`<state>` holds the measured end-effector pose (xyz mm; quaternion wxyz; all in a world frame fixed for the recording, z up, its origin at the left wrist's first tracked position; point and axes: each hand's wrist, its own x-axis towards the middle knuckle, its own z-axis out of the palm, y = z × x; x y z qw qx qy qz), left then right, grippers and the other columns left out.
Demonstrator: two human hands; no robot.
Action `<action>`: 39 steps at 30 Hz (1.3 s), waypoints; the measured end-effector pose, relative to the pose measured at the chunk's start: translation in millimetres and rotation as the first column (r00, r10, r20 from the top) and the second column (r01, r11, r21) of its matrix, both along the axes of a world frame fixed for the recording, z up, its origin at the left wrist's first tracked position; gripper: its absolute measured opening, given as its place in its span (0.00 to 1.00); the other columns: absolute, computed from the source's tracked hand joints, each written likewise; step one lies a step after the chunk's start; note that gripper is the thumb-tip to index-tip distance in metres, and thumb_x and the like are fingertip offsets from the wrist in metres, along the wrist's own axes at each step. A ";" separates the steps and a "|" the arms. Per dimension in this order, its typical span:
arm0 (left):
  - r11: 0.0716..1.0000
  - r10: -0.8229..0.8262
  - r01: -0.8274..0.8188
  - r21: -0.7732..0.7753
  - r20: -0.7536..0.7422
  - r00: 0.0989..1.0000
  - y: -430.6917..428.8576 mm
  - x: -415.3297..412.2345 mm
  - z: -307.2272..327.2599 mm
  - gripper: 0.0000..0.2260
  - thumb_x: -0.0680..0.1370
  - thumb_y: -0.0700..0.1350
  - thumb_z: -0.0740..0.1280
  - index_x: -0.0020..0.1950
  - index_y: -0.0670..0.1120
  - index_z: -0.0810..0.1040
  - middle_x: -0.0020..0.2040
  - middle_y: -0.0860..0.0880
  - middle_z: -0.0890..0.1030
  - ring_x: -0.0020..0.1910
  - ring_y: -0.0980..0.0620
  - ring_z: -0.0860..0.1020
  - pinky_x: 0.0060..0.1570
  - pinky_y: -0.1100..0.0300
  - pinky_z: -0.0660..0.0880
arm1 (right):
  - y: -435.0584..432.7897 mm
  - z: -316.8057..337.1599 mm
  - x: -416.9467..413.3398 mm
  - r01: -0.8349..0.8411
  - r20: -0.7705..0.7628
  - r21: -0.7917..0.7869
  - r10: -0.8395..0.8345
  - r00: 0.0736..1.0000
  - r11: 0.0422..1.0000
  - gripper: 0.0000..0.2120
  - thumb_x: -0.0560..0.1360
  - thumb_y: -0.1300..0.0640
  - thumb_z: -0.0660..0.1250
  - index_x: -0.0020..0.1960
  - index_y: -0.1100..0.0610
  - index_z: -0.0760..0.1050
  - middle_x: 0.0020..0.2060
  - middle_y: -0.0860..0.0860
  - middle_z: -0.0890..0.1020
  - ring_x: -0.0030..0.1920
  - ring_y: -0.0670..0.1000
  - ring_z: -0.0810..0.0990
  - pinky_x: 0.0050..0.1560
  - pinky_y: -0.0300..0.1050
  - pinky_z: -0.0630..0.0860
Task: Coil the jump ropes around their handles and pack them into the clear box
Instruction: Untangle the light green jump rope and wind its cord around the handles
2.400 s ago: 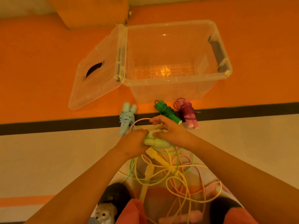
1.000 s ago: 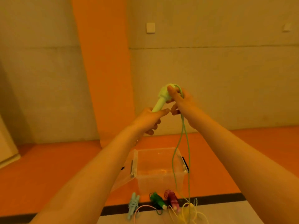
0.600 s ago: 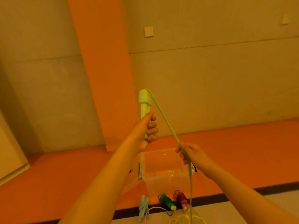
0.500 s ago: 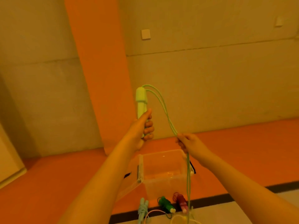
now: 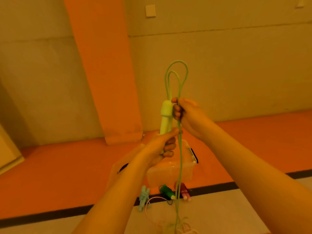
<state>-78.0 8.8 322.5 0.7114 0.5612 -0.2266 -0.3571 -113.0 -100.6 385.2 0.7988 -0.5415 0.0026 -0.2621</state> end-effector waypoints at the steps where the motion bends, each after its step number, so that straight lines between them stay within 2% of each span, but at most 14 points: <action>1: 1.000 -0.007 0.007 0.001 -0.036 0.999 -1.7 -2.5 -7.0 0.06 0.80 0.45 0.62 0.43 0.46 0.72 0.24 0.56 0.59 0.19 0.61 0.56 0.19 0.68 0.51 | 1.9 -5.8 0.3 0.007 -0.027 -0.029 -0.008 1.000 1.000 0.14 0.82 0.63 0.51 0.42 0.59 0.71 0.26 0.49 0.69 0.26 0.44 0.64 0.28 0.34 0.62; 4: 0.999 0.028 -0.032 -0.021 -0.137 0.990 -4.6 -4.0 -27.4 0.10 0.81 0.44 0.59 0.40 0.46 0.70 0.22 0.55 0.60 0.18 0.61 0.57 0.18 0.68 0.51 | 2.9 -33.0 0.1 0.009 -0.110 -0.082 -0.018 0.994 0.997 0.11 0.82 0.62 0.52 0.47 0.58 0.72 0.34 0.51 0.71 0.34 0.45 0.70 0.36 0.36 0.69; 7: 0.993 0.078 -0.095 -0.065 -0.236 0.969 -1.2 1.7 -47.4 0.09 0.81 0.44 0.60 0.40 0.46 0.70 0.22 0.55 0.60 0.18 0.61 0.58 0.18 0.69 0.52 | -4.1 -79.7 -5.2 0.026 -0.258 -0.120 -0.057 0.964 0.992 0.13 0.80 0.56 0.57 0.61 0.61 0.71 0.43 0.52 0.76 0.44 0.47 0.75 0.46 0.41 0.71; 11: 0.980 0.068 -0.140 -0.139 -0.426 0.902 2.5 12.2 -73.6 0.11 0.81 0.44 0.58 0.39 0.45 0.69 0.22 0.54 0.61 0.17 0.61 0.59 0.16 0.70 0.53 | -10.1 -164.0 -32.0 -0.394 -0.586 -0.262 0.180 0.790 0.881 0.15 0.76 0.48 0.63 0.62 0.49 0.75 0.60 0.46 0.78 0.64 0.46 0.73 0.65 0.50 0.67; 14: 0.987 0.048 -0.106 -0.117 -0.421 0.906 0.3 24.8 -87.0 0.10 0.82 0.44 0.58 0.41 0.46 0.69 0.22 0.55 0.62 0.17 0.61 0.60 0.16 0.71 0.55 | -3.3 -193.3 -39.2 -0.527 -0.697 -0.279 0.209 0.686 0.803 0.15 0.77 0.52 0.63 0.63 0.53 0.73 0.60 0.49 0.78 0.56 0.40 0.77 0.58 0.39 0.73; 16: 0.987 0.042 -0.102 -0.123 -0.413 0.910 0.5 34.3 -89.6 0.10 0.82 0.44 0.57 0.41 0.46 0.68 0.22 0.55 0.63 0.17 0.61 0.60 0.15 0.70 0.56 | -3.9 -201.3 -32.1 -0.579 -0.732 -0.399 0.133 0.668 0.711 0.11 0.79 0.56 0.63 0.60 0.56 0.71 0.55 0.51 0.78 0.38 0.32 0.77 0.40 0.27 0.72; 18: 0.983 0.065 -0.128 -0.130 -0.406 0.912 2.1 44.5 -91.3 0.10 0.82 0.45 0.57 0.41 0.46 0.69 0.22 0.55 0.63 0.17 0.61 0.60 0.15 0.69 0.55 | -8.1 -203.9 -22.1 -0.546 -0.711 -0.554 -0.017 0.703 0.628 0.04 0.80 0.58 0.59 0.52 0.57 0.72 0.45 0.53 0.78 0.35 0.37 0.79 0.39 0.32 0.74; 20: 0.984 0.131 -0.164 -0.067 -0.348 0.928 6.3 51.1 -96.8 0.08 0.81 0.45 0.59 0.44 0.45 0.71 0.22 0.55 0.63 0.18 0.61 0.60 0.16 0.69 0.55 | -14.2 -206.7 -16.8 -0.448 -0.668 -0.619 -0.133 0.732 0.645 0.09 0.81 0.62 0.56 0.44 0.57 0.72 0.44 0.60 0.79 0.46 0.57 0.82 0.51 0.52 0.78; 22: 0.987 0.156 -0.162 0.000 -0.269 0.950 9.8 51.5 -104.1 0.05 0.79 0.45 0.63 0.49 0.45 0.73 0.23 0.55 0.63 0.19 0.61 0.60 0.16 0.69 0.56 | -18.3 -197.8 -16.8 -0.330 -0.640 -0.554 -0.137 0.756 0.765 0.10 0.81 0.63 0.55 0.44 0.59 0.72 0.48 0.65 0.81 0.49 0.65 0.81 0.53 0.63 0.76; 25: 0.993 0.078 -0.057 0.103 -0.218 0.973 11.3 44.9 -113.0 0.16 0.71 0.47 0.69 0.57 0.45 0.74 0.26 0.55 0.63 0.21 0.60 0.60 0.18 0.68 0.56 | -29.4 -172.5 -14.6 -0.086 -0.491 -0.373 -0.118 0.863 0.924 0.08 0.81 0.60 0.56 0.50 0.60 0.72 0.47 0.62 0.83 0.42 0.56 0.84 0.45 0.48 0.81; 30: 0.923 -0.157 0.193 0.334 -0.133 0.979 2.7 24.5 -122.7 0.06 0.80 0.44 0.63 0.52 0.45 0.76 0.27 0.54 0.61 0.23 0.59 0.59 0.22 0.67 0.54 | -44.9 -147.7 -15.3 0.094 -0.221 0.008 -0.090 0.971 0.996 0.08 0.82 0.58 0.55 0.50 0.59 0.72 0.46 0.60 0.83 0.47 0.56 0.84 0.50 0.49 0.81; 34: 0.959 -0.107 0.153 0.237 -0.194 0.975 -7.3 22.6 -115.5 0.07 0.81 0.45 0.60 0.44 0.45 0.72 0.24 0.55 0.61 0.20 0.61 0.59 0.20 0.68 0.53 | -57.0 -158.1 -16.0 -0.061 -0.204 0.147 0.090 0.975 0.987 0.10 0.77 0.57 0.62 0.57 0.59 0.72 0.53 0.56 0.82 0.56 0.53 0.80 0.58 0.48 0.76; 37: 0.995 -0.083 0.096 0.028 -0.295 0.952 -8.7 24.6 -104.2 0.07 0.78 0.47 0.61 0.42 0.45 0.71 0.24 0.55 0.61 0.19 0.61 0.60 0.17 0.69 0.56 | -59.5 -189.6 -16.9 -0.303 -0.418 0.117 0.324 0.849 0.946 0.39 0.67 0.58 0.75 0.72 0.56 0.60 0.63 0.53 0.77 0.61 0.51 0.77 0.63 0.53 0.70; 39: 0.995 -0.093 0.080 -0.055 -0.320 0.943 -9.8 24.0 -98.0 0.08 0.80 0.46 0.58 0.43 0.45 0.70 0.24 0.55 0.62 0.19 0.61 0.60 0.17 0.69 0.57 | -49.4 -211.3 -16.8 -0.425 -0.546 0.050 0.381 0.746 0.904 0.39 0.66 0.62 0.74 0.72 0.53 0.59 0.62 0.51 0.78 0.62 0.51 0.76 0.65 0.54 0.68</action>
